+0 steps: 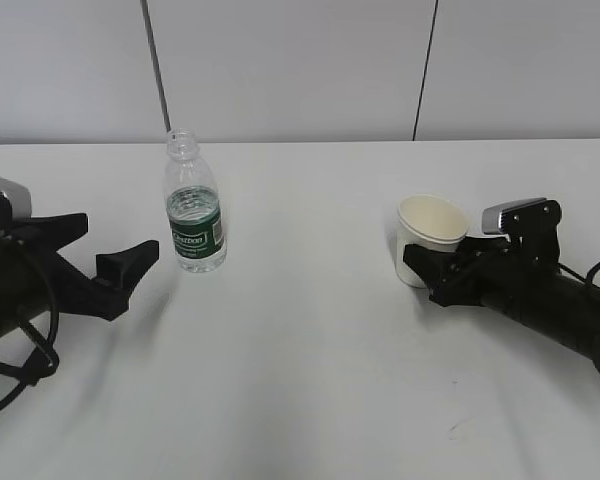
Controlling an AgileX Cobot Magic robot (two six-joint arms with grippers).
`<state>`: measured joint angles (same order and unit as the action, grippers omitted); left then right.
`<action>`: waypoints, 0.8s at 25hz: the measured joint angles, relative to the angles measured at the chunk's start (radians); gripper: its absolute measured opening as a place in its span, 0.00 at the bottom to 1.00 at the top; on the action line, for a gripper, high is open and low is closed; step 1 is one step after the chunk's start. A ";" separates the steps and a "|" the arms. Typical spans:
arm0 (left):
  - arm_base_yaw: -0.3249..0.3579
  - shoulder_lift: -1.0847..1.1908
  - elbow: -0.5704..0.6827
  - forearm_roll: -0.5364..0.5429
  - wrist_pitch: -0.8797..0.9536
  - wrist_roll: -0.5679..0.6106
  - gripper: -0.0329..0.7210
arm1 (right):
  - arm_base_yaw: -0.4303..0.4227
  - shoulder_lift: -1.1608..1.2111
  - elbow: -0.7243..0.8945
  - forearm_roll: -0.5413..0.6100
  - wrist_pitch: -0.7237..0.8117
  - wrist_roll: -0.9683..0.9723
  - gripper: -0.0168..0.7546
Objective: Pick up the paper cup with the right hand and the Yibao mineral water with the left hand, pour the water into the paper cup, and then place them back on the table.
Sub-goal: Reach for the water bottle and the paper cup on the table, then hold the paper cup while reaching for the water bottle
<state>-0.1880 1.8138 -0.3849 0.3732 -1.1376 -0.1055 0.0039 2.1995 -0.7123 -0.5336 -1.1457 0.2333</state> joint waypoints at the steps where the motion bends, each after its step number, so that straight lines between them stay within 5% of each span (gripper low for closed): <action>1: 0.000 0.002 -0.013 0.001 0.000 0.000 0.89 | 0.000 0.000 0.000 0.000 0.000 0.000 0.68; 20: 0.000 0.222 -0.288 0.112 -0.003 -0.061 0.91 | 0.000 0.000 0.000 0.000 0.000 0.000 0.68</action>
<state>-0.1880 2.0357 -0.6733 0.4850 -1.1405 -0.1664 0.0039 2.1995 -0.7123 -0.5336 -1.1457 0.2333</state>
